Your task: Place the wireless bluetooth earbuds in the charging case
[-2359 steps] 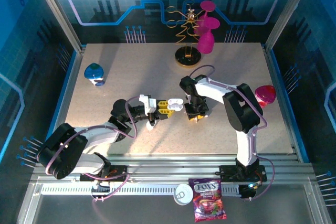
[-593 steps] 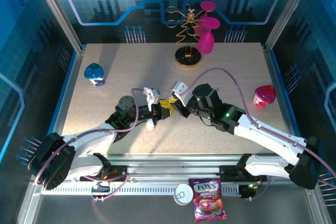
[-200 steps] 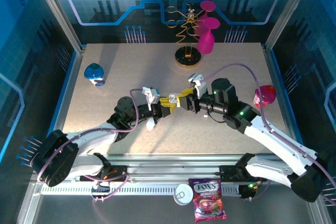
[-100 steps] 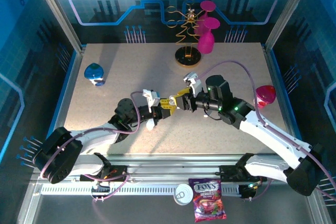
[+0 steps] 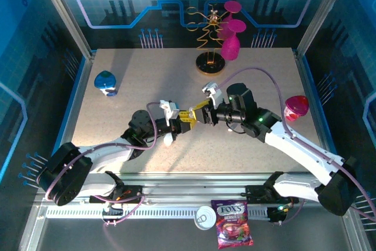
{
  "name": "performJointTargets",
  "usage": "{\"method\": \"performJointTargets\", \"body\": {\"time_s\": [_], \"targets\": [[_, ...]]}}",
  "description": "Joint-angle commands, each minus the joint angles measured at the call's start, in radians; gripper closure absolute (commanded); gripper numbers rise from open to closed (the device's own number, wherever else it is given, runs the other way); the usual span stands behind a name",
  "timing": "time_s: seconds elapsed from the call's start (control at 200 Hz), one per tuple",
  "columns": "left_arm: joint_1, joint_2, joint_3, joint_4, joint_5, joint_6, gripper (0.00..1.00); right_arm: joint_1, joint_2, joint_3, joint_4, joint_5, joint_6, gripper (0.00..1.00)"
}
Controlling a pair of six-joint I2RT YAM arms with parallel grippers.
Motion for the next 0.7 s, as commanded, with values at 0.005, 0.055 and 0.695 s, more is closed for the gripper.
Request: {"method": "performJointTargets", "body": {"time_s": [0.005, 0.055, 0.695], "targets": [[0.001, -0.020, 0.020, -0.008, -0.006, 0.024, 0.95, -0.001, 0.003, 0.017, -0.002, -0.036, 0.008, 0.71], [0.001, -0.020, 0.022, -0.016, -0.007, 0.024, 0.95, -0.001, 0.002, 0.016, 0.000, -0.041, 0.008, 0.72], [0.000, -0.026, 0.023, -0.026, -0.013, 0.020, 0.95, 0.013, 0.013, 0.016, 0.000, -0.119, 0.009, 0.72]]}}
